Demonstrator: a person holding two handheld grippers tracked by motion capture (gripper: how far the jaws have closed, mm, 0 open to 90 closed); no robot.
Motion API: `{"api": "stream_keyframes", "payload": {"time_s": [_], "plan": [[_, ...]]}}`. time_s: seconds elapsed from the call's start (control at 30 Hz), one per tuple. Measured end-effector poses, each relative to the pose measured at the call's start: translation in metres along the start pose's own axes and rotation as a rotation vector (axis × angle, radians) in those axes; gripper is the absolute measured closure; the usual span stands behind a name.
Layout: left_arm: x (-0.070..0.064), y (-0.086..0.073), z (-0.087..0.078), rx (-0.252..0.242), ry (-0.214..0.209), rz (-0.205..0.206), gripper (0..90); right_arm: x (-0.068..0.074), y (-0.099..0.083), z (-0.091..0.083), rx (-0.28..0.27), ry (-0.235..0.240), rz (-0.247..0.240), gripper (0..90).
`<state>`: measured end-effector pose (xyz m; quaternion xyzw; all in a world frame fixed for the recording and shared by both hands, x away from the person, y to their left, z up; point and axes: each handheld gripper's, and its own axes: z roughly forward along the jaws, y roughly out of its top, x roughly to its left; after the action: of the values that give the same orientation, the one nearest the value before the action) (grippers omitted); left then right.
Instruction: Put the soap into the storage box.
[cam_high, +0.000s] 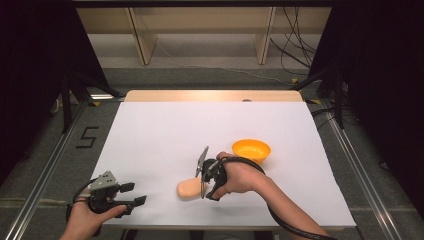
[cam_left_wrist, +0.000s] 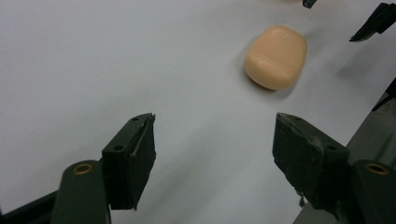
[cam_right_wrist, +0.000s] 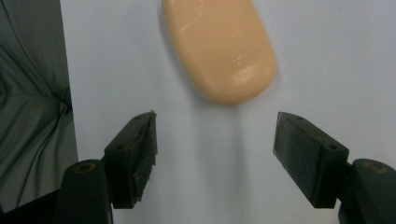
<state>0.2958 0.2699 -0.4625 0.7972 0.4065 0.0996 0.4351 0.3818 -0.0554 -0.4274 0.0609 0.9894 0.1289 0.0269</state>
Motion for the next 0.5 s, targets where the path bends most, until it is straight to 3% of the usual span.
{"api": "stream_keyframes", "payload": {"time_s": [0.03, 0.17, 0.27, 0.3, 0.33, 0.37, 0.43, 0.47, 0.5], "plan": [[0.001, -0.001, 0.001, -0.010, -0.013, -0.003, 29.7, 0.002, 0.001, 0.000, 0.003, 0.001, 0.029, 30.9], [0.000, -0.001, 0.000, -0.017, -0.012, -0.010, 29.7, 0.001, 0.006, 0.001, 0.001, 0.011, 0.016, 30.2], [0.000, -0.001, 0.000, -0.018, -0.011, -0.013, 29.7, 0.003, 0.010, 0.004, 0.001, 0.026, 0.047, 29.5], [0.000, -0.001, 0.000, -0.018, -0.010, -0.015, 29.7, 0.000, 0.010, 0.006, -0.010, 0.020, 0.014, 29.3], [0.000, -0.001, -0.001, -0.013, -0.009, -0.013, 29.7, -0.006, 0.012, 0.010, -0.023, 0.007, -0.076, 28.8], [0.000, -0.001, -0.001, -0.016, -0.010, -0.012, 29.7, -0.006, 0.012, 0.010, -0.023, 0.007, -0.076, 28.8], [0.000, -0.002, -0.001, -0.017, -0.010, -0.012, 29.7, -0.004, 0.016, 0.012, -0.031, 0.023, -0.032, 28.4], [0.000, -0.002, -0.001, -0.014, -0.009, -0.009, 29.7, -0.004, 0.016, 0.012, -0.031, 0.023, -0.032, 28.4], [0.000, -0.002, -0.001, -0.013, -0.008, -0.008, 29.7, -0.007, 0.019, 0.014, -0.026, 0.010, -0.072, 28.3]]}}
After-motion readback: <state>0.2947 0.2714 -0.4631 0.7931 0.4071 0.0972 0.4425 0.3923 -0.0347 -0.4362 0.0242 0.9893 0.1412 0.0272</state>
